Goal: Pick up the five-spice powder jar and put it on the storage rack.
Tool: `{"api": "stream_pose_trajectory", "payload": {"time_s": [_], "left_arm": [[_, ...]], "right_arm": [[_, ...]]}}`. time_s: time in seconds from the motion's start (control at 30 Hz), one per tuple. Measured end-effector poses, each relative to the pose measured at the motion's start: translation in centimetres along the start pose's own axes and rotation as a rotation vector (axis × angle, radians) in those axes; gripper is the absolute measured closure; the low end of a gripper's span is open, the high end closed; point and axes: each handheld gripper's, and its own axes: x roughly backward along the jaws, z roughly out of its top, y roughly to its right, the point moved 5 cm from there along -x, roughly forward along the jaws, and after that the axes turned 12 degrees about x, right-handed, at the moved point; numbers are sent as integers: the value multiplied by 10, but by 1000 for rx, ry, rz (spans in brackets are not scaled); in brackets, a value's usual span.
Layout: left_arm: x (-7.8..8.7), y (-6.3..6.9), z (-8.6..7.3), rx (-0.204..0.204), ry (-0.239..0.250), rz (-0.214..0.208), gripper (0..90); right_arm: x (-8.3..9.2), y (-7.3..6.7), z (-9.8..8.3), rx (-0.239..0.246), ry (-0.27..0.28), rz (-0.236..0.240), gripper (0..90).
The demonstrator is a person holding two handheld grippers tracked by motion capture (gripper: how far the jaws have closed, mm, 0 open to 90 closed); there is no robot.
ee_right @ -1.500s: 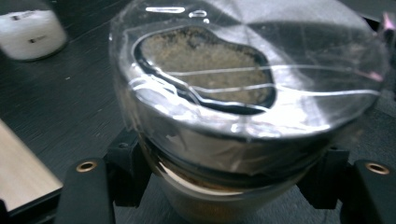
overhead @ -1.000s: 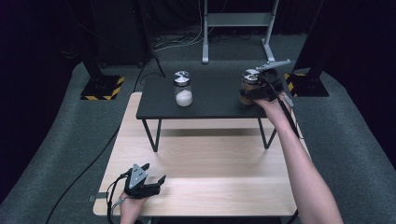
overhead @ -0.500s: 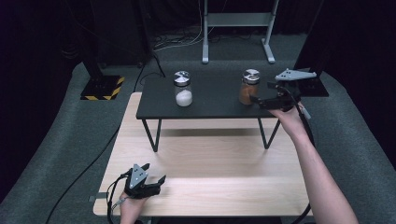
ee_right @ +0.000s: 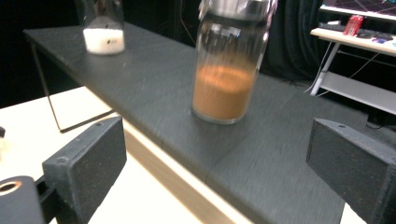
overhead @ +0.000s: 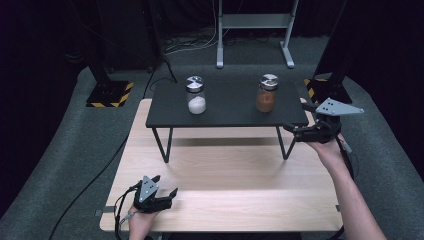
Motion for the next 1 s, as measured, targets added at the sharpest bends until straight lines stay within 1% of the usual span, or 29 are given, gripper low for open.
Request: {"api": "stream_pose_trajectory", "payload": {"time_s": [0.07, 0.1, 0.2, 0.27, 0.4, 0.43, 0.53, 0.67, 0.7, 0.8, 1.0], "left_arm": [[0, 0, 0, -3, 1, 2, 177], [0, 0, 0, -3, 0, 2, 177], [0, 0, 0, -3, 1, 1, 177], [0, 0, 0, 0, 0, 1, 177], [0, 0, 0, -2, -1, 2, 177], [0, 0, 0, -2, -1, 2, 177], [0, 0, 0, -2, -1, 3, 177], [0, 0, 0, 1, -1, 3, 177], [0, 0, 0, 1, -2, 3, 177], [0, 0, 0, 1, -2, 2, 177], [0, 0, 0, 0, -1, 1, 177]], "right_arm": [[3, -2, -9, -6, 1, 17, 50], [4, -3, -14, -1, -2, 23, 54], [6, -7, -28, -8, -18, 29, 56], [10, -10, -38, -1, -18, 18, 56], [18, -18, -58, -6, -6, 8, 52], [20, -21, -64, -7, -2, 9, 45], [26, -30, -77, 2, -10, -13, 43], [30, -40, -98, -13, -20, -25, 43], [30, -42, -105, -18, -30, -23, 40], [32, -47, -120, -40, -38, -18, 36], [36, -55, -139, -50, -48, -21, 31]]}}
